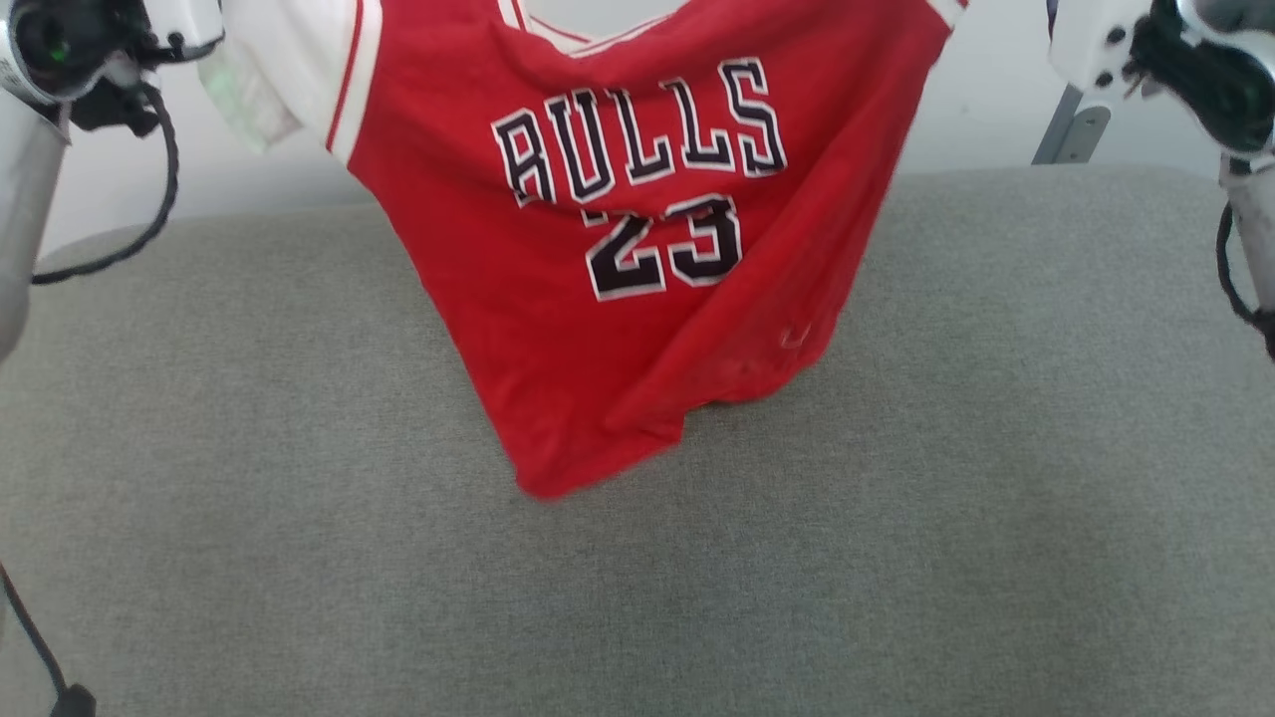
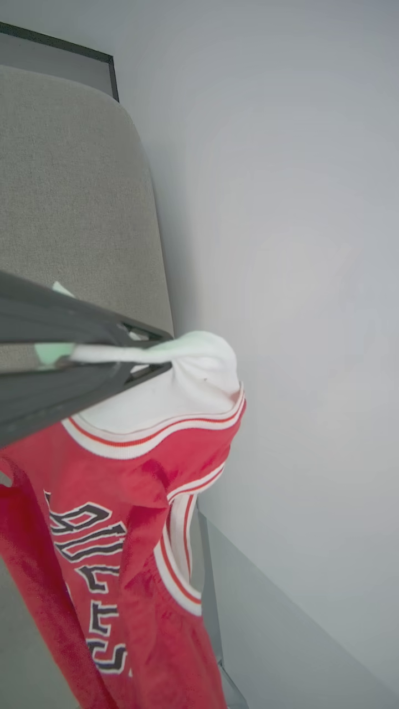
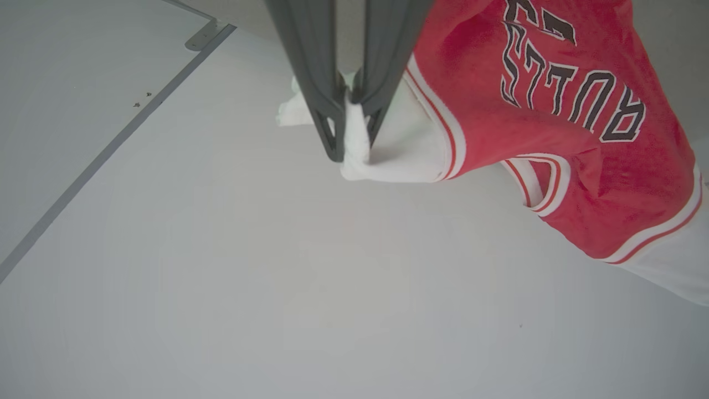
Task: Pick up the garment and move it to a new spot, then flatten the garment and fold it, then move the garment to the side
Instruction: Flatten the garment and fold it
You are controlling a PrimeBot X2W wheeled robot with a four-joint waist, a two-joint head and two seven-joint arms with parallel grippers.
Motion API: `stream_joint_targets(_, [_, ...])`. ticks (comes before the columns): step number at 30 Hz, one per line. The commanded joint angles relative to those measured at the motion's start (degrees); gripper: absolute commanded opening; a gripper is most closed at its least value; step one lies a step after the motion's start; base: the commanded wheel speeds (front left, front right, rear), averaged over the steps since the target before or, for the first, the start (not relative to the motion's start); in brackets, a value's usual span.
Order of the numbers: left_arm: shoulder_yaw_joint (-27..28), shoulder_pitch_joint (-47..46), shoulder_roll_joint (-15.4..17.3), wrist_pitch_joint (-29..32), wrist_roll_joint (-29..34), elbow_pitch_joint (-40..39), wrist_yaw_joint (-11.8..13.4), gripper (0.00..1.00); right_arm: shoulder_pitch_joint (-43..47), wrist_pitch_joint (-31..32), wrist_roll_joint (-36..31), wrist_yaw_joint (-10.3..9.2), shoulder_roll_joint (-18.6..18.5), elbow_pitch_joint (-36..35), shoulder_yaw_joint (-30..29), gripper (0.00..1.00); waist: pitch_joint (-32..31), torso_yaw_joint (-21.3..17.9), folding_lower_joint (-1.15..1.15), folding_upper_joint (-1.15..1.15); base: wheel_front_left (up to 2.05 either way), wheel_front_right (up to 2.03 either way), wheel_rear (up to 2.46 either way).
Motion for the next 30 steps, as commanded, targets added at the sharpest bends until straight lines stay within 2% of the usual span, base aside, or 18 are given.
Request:
stream_joint_targets(1, [0.3, -1.1, 0.2, -0.3, -0.3, -0.4, 0.1, 0.0, -1.1, -0.7, -0.6, -0.02, 0.1, 0.3, -0.1, 0.0, 0.3, -0.1, 0.0, 0.0, 0.0, 0.0, 0.0])
stream_joint_targets(6, [0.9, -2.8, -0.2, -3.5, 0.6, -1.6, -0.5, 0.0, -4.7, -4.7, -2.6, -0.02, 1.1, 4.7, -0.4, 0.0, 2.9, -0.3, 0.0, 0.0, 0.0, 0.0, 0.0])
stream_joint_targets(13, [1.5, -7.9, -1.2, -13.6, 3.5, -1.0, -1.1, 0.0, -12.0, -17.4, -9.1, -0.02, 4.4, 14.1, -2.6, 0.0, 9.6, -0.5, 0.0, 0.0, 0.0, 0.0, 0.0])
stream_joint_targets(18, [1.5, -13.5, -1.7, -24.8, 7.3, -0.3, -2.2, 0.0, -18.4, -29.9, -16.0, -0.02, 6.4, 21.4, -4.7, 0.0, 14.1, -0.6, 0.0, 0.0, 0.0, 0.0, 0.0])
stream_joint_targets(19, [1.1, -15.7, -1.8, -31.1, 9.6, -0.7, -2.8, 0.0, -20.7, -36.3, -19.4, -0.02, 7.1, 23.7, -5.4, 0.0, 15.4, -0.4, 0.0, 0.0, 0.0, 0.0, 0.0])
stream_joint_targets(22, [0.6, -18.1, -1.9, -39.7, 12.4, -0.4, -3.4, 0.0, -23.4, -43.8, -24.8, -0.02, 7.4, 27.1, -6.2, 0.0, 17.0, 0.0, 0.0, 0.0, 0.0, 0.0, 0.0])
stream_joint_targets(25, [-0.1, -19.6, -2.5, -46.6, 14.3, 0.2, -3.9, 0.0, -25.4, -47.0, -29.5, -0.02, 8.0, 29.0, -6.6, 0.0, 18.3, 0.7, 0.0, 0.0, 0.0, 0.0, 0.0])
stream_joint_targets(30, [-0.4, -16.7, -2.7, -49.6, 13.7, 2.4, -4.3, 0.0, -22.6, -48.0, -31.3, -0.02, 9.1, 32.4, -6.2, 0.0, 19.1, 1.7, 0.0, 0.0, 0.0, 0.0, 0.0])
